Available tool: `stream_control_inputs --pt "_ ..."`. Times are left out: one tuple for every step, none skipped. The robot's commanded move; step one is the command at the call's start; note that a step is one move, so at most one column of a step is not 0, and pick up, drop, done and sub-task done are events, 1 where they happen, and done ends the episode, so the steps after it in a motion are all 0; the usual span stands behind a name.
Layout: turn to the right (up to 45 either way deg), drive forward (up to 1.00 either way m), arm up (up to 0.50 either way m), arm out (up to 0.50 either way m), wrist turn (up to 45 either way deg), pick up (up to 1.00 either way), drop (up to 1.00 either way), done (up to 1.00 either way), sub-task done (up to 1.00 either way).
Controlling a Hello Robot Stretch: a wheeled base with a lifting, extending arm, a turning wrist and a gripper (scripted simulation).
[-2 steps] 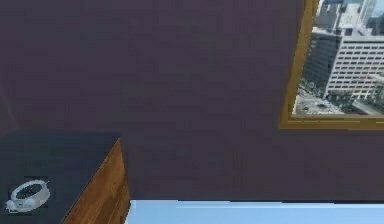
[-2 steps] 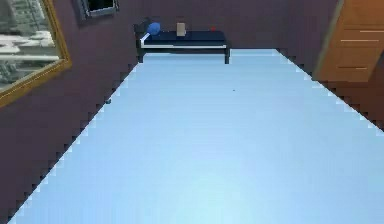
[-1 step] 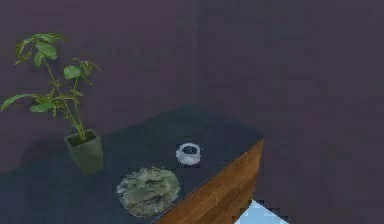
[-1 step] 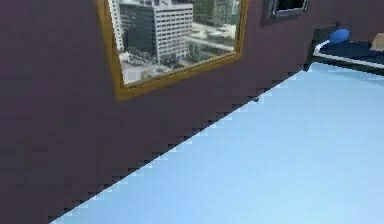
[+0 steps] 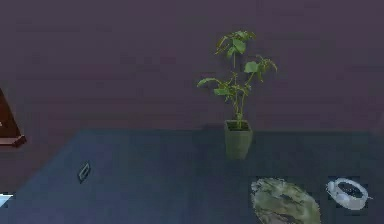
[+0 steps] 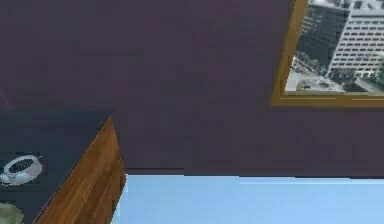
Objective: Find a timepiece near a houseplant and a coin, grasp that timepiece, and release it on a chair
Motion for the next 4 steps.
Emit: stream_control_inputs --pt "-39.0 0.0 0.0 0.0 0.0 0.0 0.0 0.0 0.0" --pt "45.0 0.0 0.0 0.0 0.0 0.0 0.0 0.0 0.0" --pt "24.0 0.0 0.0 0.0 0.0 0.0 0.0 0.0 0.0" --pt "0.0 0.3 0.0 0.0 0.0 0.0 0.0 0.0 0.0"
